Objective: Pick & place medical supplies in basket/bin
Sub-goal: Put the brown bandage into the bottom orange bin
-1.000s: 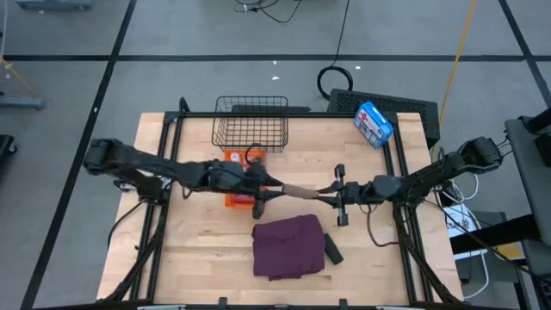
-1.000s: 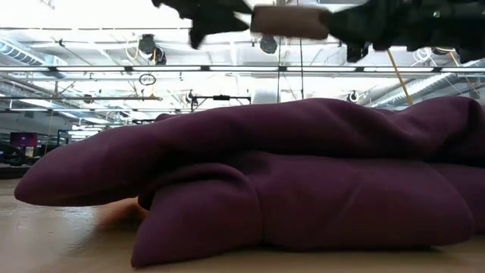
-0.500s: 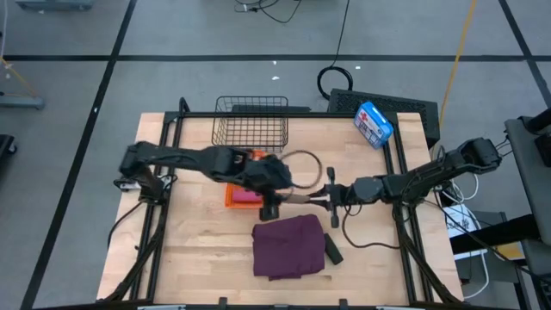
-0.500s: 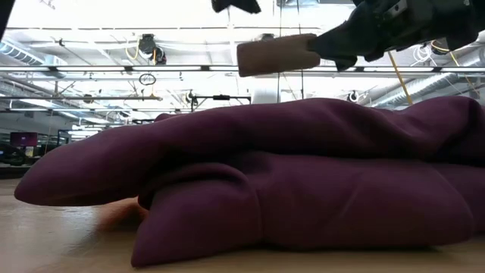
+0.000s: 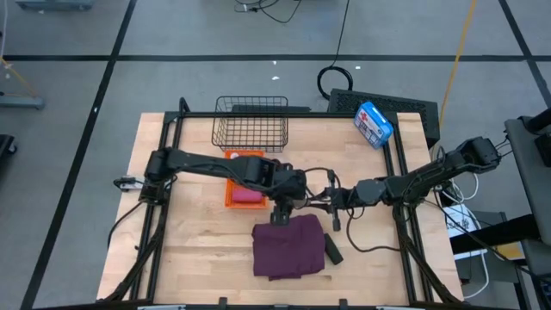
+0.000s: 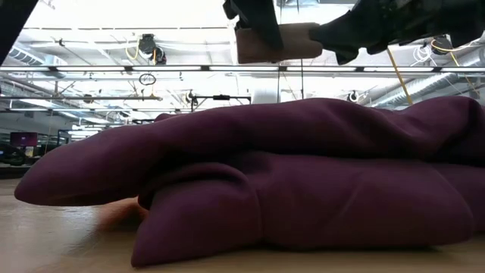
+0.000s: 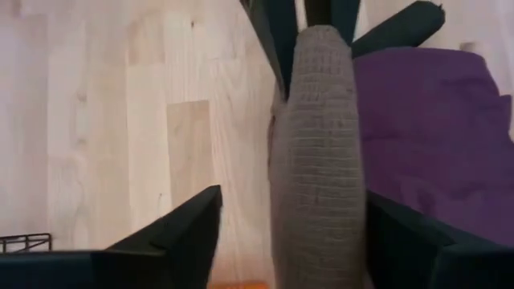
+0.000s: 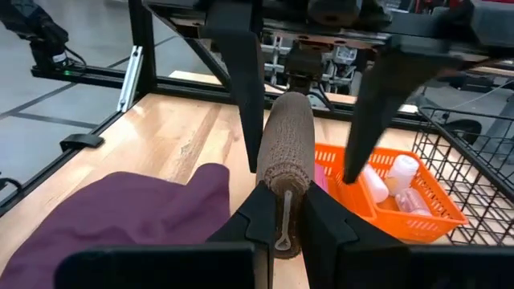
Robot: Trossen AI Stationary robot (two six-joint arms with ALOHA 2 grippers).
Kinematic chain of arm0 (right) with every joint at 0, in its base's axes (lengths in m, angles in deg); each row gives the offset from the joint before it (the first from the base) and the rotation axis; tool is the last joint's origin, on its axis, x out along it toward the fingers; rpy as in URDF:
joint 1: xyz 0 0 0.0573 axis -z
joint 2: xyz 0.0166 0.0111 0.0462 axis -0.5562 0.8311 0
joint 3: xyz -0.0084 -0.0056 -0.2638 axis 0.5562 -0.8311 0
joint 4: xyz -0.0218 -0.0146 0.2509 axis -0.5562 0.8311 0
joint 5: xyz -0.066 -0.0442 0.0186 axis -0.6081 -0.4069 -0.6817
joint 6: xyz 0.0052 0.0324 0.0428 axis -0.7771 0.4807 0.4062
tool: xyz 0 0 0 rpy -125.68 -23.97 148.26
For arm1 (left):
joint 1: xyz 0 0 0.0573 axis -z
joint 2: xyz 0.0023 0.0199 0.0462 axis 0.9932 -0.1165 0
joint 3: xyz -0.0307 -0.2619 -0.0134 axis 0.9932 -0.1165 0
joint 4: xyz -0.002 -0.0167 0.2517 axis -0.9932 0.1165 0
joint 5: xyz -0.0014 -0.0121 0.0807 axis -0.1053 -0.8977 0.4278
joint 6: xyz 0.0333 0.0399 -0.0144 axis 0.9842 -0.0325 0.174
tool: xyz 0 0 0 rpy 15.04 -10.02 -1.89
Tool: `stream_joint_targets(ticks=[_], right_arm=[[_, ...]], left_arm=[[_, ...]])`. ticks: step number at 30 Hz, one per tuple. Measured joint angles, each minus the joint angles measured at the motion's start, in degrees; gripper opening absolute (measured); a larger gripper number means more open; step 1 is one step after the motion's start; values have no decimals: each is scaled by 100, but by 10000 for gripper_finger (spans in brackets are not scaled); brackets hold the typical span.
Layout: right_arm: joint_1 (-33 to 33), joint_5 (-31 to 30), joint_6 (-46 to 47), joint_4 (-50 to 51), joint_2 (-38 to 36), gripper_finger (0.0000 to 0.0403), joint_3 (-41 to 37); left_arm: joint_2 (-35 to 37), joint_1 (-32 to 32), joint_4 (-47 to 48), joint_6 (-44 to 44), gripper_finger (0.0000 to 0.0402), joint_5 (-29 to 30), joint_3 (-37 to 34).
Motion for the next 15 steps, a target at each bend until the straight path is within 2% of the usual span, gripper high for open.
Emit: stream_joint_targets(ticks=[3, 8, 11, 15], right_arm=[[1, -15, -13, -4, 0, 22, 0], [-1, -2, -4, 5, -2, 23, 0], [1, -6, 117, 102, -16, 57, 0], [-2, -3, 258, 410, -131, 122, -4]], left_arm=[[10, -11, 0, 54, 205, -121, 0], [4, -24, -27, 108, 56, -537, 0], [4, 35, 215, 91, 48, -454, 0], [276, 302, 690, 120, 48, 31, -214]])
